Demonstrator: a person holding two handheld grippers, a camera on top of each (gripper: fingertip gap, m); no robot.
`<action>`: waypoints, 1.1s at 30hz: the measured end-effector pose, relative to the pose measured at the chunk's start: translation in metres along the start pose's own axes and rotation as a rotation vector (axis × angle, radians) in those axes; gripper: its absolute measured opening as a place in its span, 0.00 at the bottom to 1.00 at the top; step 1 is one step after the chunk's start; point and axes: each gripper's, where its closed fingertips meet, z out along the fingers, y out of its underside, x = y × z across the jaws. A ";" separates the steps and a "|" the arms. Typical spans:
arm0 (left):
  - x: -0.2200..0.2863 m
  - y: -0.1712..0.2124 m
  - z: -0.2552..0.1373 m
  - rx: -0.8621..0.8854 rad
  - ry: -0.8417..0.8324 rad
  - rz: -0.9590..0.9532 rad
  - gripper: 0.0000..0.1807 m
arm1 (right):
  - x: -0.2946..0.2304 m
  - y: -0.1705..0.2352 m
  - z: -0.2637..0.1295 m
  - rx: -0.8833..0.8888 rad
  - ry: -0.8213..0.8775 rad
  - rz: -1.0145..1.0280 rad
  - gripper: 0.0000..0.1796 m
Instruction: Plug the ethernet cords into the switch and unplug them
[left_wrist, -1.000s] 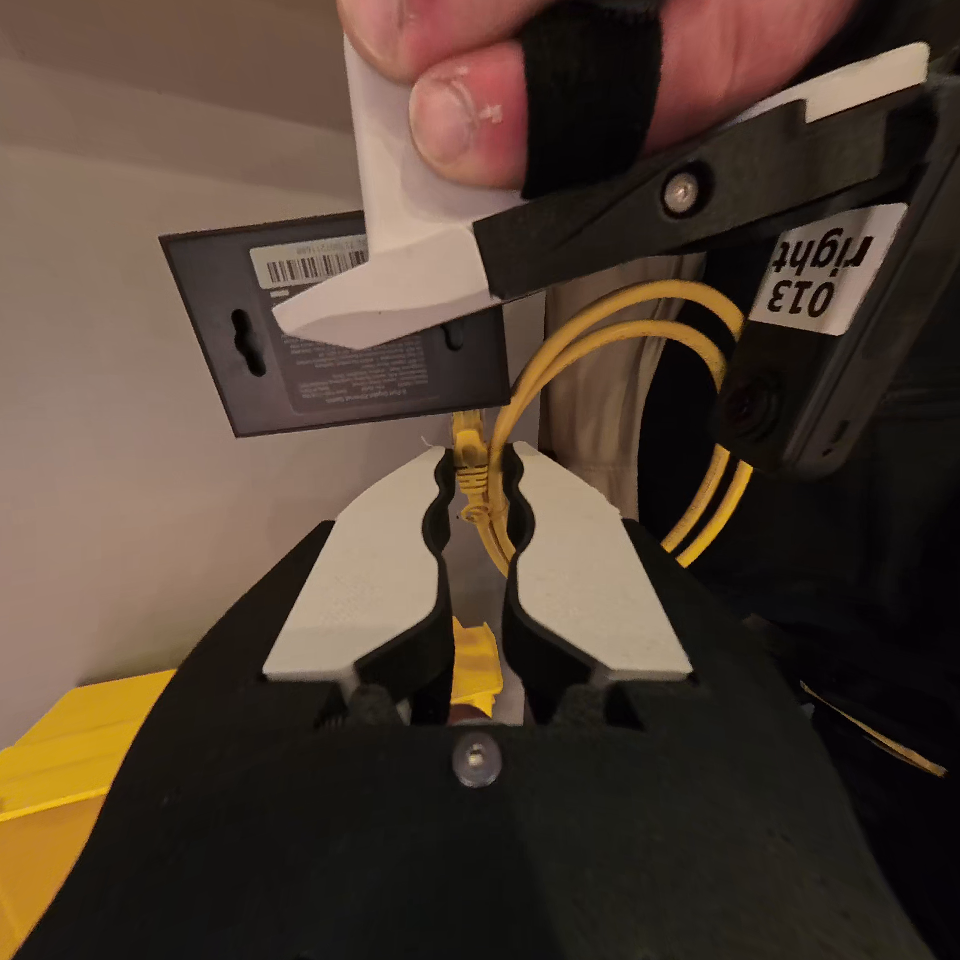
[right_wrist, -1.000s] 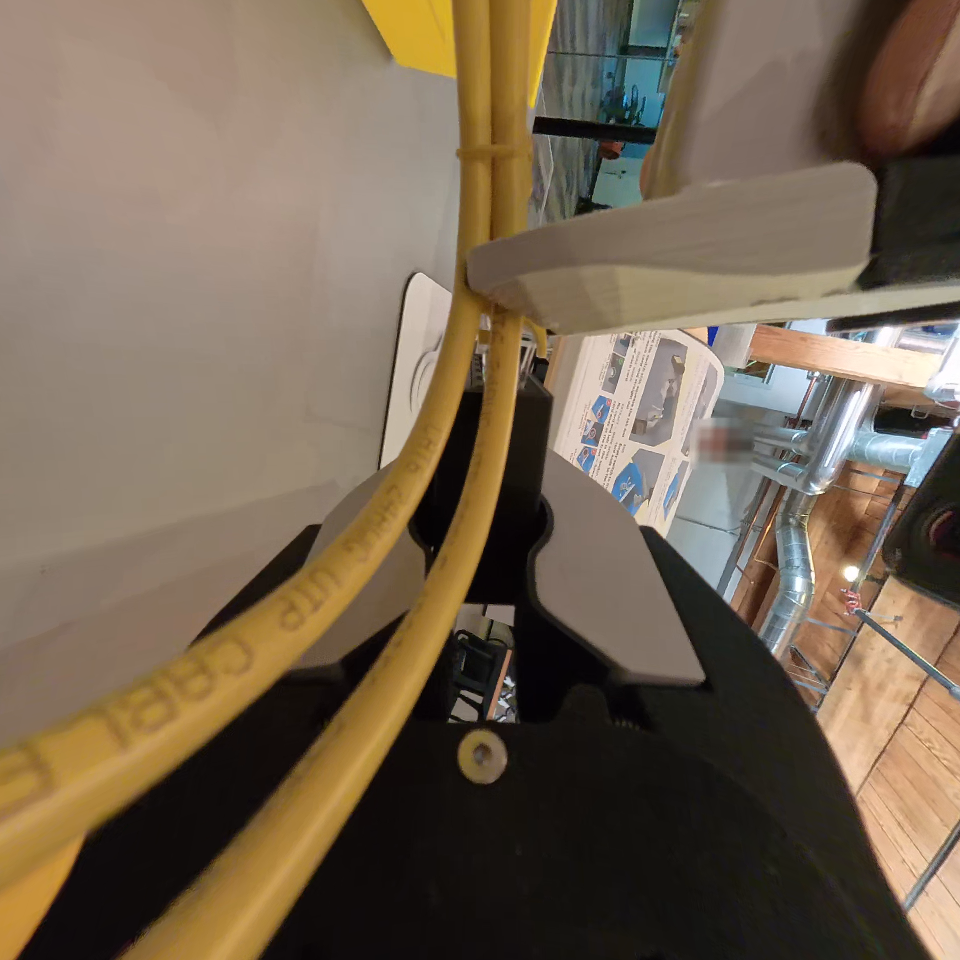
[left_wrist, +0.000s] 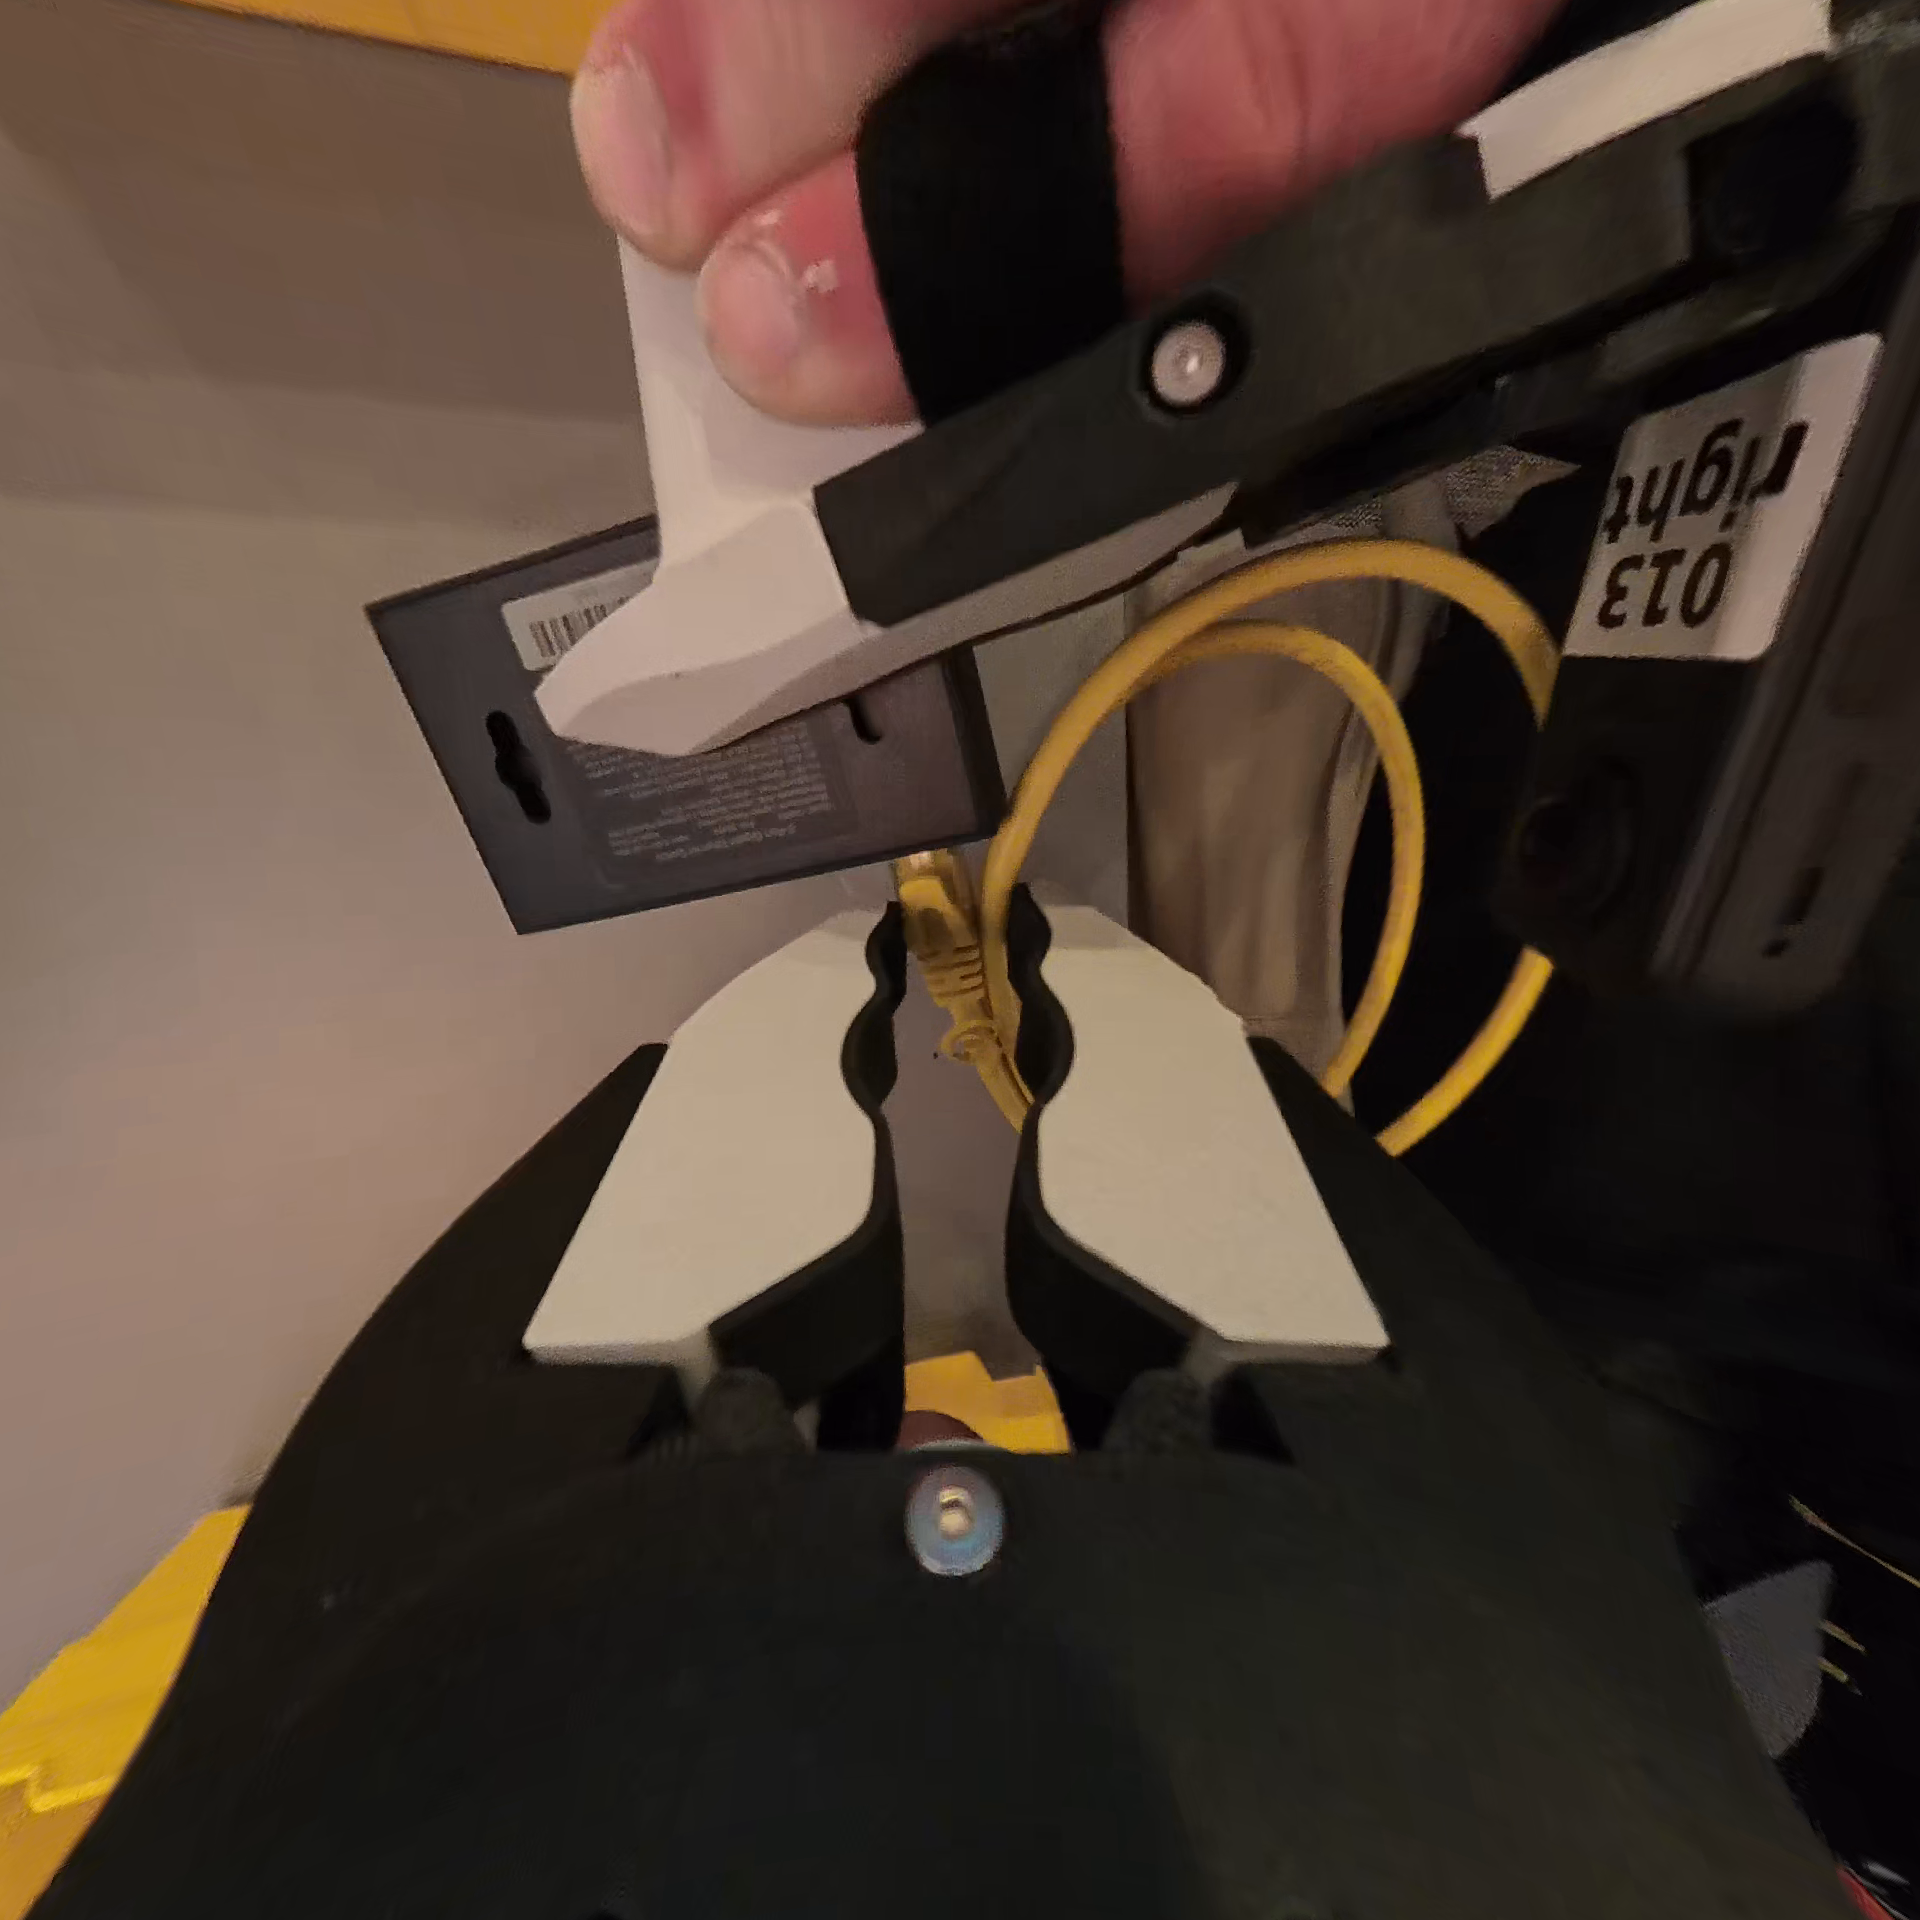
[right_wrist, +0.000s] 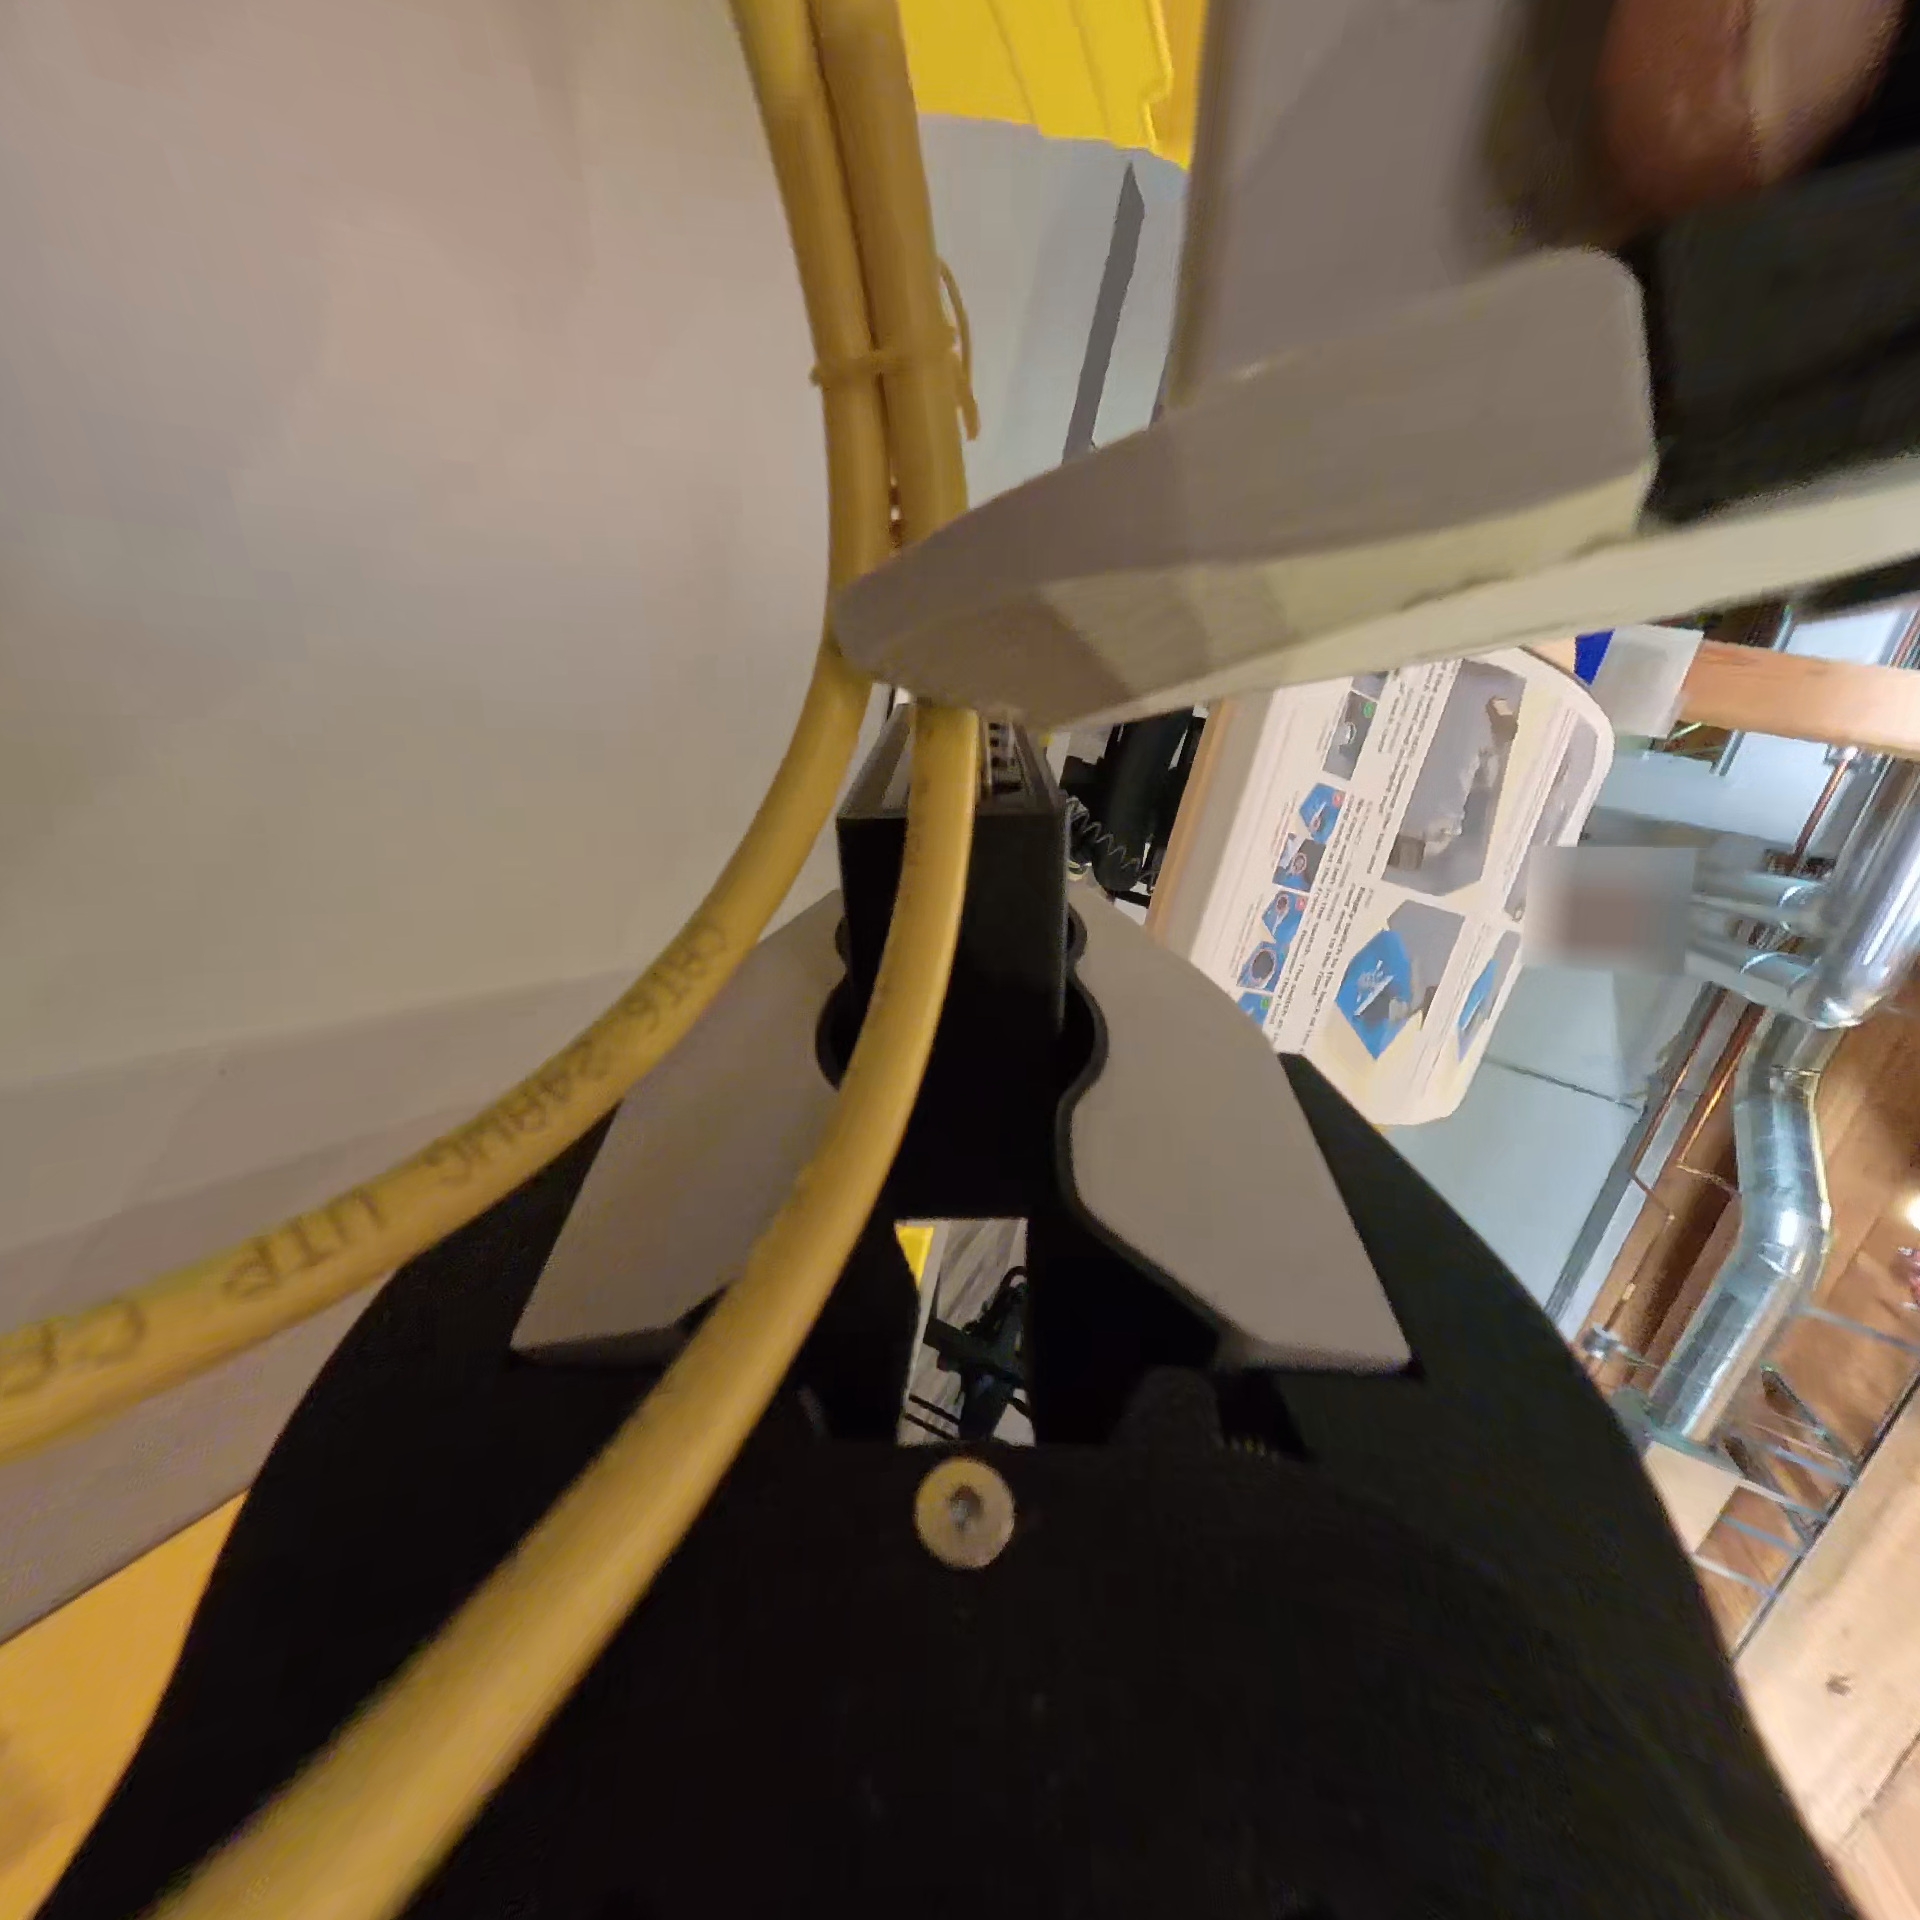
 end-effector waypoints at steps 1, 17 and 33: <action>-0.002 -0.002 -0.001 0.010 -0.005 0.005 0.10 | 0.001 0.002 0.000 0.000 0.005 0.013 0.16; -0.017 -0.007 -0.016 0.161 -0.111 -0.029 0.09 | 0.018 0.013 0.001 -0.046 0.077 0.178 0.16; -0.023 -0.015 -0.015 0.102 -0.224 0.053 0.07 | 0.016 0.019 -0.001 -0.059 0.083 0.157 0.16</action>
